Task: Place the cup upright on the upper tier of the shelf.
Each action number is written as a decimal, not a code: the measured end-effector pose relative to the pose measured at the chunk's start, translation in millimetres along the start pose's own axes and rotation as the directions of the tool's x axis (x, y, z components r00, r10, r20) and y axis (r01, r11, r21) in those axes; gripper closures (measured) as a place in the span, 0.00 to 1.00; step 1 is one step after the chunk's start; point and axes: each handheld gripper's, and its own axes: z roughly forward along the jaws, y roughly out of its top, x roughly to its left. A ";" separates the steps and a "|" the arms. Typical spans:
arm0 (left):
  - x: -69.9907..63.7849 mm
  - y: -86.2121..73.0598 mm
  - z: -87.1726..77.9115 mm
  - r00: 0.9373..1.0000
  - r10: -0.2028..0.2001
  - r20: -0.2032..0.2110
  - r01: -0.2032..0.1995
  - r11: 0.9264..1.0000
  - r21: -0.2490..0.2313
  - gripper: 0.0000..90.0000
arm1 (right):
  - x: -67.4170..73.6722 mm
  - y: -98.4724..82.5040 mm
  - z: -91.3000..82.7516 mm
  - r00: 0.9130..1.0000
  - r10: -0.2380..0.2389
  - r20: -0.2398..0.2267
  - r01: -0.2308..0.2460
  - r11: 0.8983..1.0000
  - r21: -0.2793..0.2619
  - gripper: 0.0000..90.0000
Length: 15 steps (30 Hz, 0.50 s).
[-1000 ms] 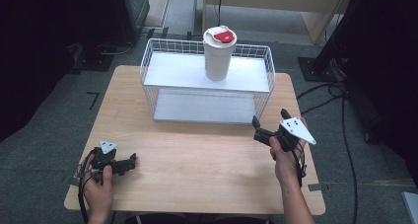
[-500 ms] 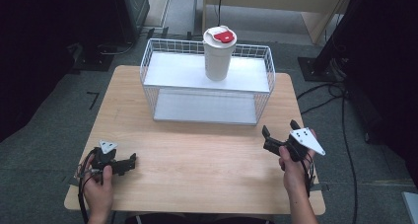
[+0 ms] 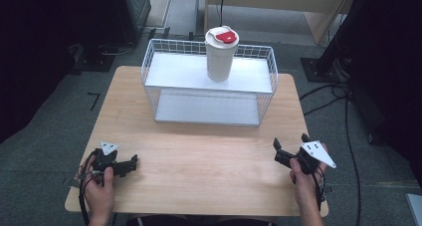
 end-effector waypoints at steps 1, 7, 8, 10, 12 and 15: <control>0.0 0.0 0.0 1.000 0.000 0.000 0.000 1.000 0.000 0.00 | -1.9 -1.9 -1.3 1.000 -0.002 0.003 0.002 1.000 0.006 0.00; 0.0 0.0 0.0 1.000 0.000 0.000 0.000 1.000 0.000 0.00 | -15.7 -17.0 -9.6 0.999 -0.007 0.043 0.006 0.999 0.046 0.00; 0.0 0.0 0.0 1.000 0.000 0.000 0.000 1.000 0.000 0.00 | -17.7 -19.2 -10.4 0.999 -0.010 0.047 0.008 0.999 0.049 0.00; 0.0 0.0 0.0 1.000 0.000 0.000 0.000 1.000 0.000 0.00 | -19.4 -21.3 -11.3 0.999 -0.012 0.049 0.009 0.998 0.055 0.00; 0.0 0.0 0.0 1.000 0.000 0.000 0.000 1.000 0.000 0.00 | -23.8 -27.0 -14.0 0.998 -0.010 0.058 0.006 0.997 0.075 0.00; 0.0 0.0 0.0 1.000 0.000 0.000 0.000 1.000 0.000 0.00 | -26.9 -31.0 -15.7 0.998 -0.018 0.063 0.012 0.996 0.088 0.00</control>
